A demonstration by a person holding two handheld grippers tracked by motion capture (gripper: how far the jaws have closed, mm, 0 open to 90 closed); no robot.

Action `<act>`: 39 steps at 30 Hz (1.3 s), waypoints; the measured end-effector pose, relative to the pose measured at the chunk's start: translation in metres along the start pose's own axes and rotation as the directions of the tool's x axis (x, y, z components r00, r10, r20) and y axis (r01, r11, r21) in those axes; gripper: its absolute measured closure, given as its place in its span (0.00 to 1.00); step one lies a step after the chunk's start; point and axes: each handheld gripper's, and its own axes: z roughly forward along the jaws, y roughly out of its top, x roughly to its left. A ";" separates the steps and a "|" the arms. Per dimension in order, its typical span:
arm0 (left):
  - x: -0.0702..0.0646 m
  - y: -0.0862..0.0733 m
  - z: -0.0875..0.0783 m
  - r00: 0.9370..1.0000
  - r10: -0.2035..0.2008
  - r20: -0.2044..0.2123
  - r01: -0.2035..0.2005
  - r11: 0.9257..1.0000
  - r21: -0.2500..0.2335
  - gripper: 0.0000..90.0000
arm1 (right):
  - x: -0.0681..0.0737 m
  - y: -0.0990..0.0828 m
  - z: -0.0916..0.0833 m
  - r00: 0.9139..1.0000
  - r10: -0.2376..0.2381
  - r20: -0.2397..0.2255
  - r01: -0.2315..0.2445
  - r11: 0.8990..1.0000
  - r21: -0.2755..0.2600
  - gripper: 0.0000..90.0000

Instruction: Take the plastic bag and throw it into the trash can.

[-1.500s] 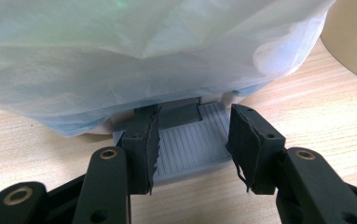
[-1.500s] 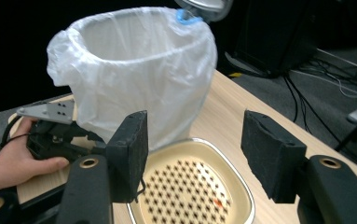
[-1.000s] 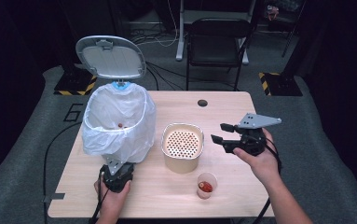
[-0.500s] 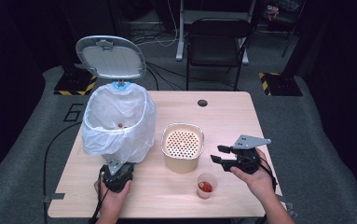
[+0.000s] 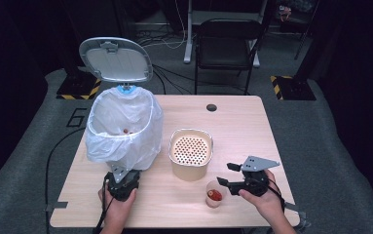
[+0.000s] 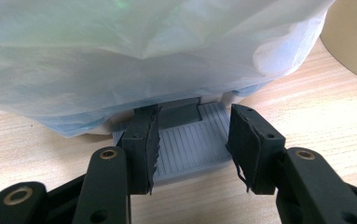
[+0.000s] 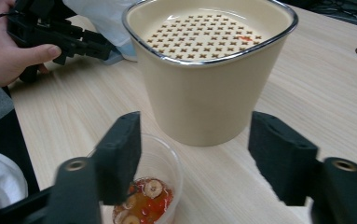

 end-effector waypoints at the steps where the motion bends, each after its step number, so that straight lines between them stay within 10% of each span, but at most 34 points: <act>1: 0.000 0.000 0.000 1.000 0.000 0.000 0.000 1.000 0.000 0.59 | 0.001 -0.001 0.001 1.000 -0.003 -0.013 0.003 1.000 -0.003 0.30; 14: 0.000 0.000 0.000 1.000 0.000 0.001 0.000 1.000 0.002 0.59 | 0.021 -0.014 0.015 0.992 -0.046 -0.116 0.050 0.998 0.036 0.13; 39: 0.001 0.000 0.000 1.000 0.005 0.001 -0.005 1.000 0.007 0.59 | 0.027 -0.035 0.043 0.990 -0.107 -0.086 0.118 0.984 0.132 0.25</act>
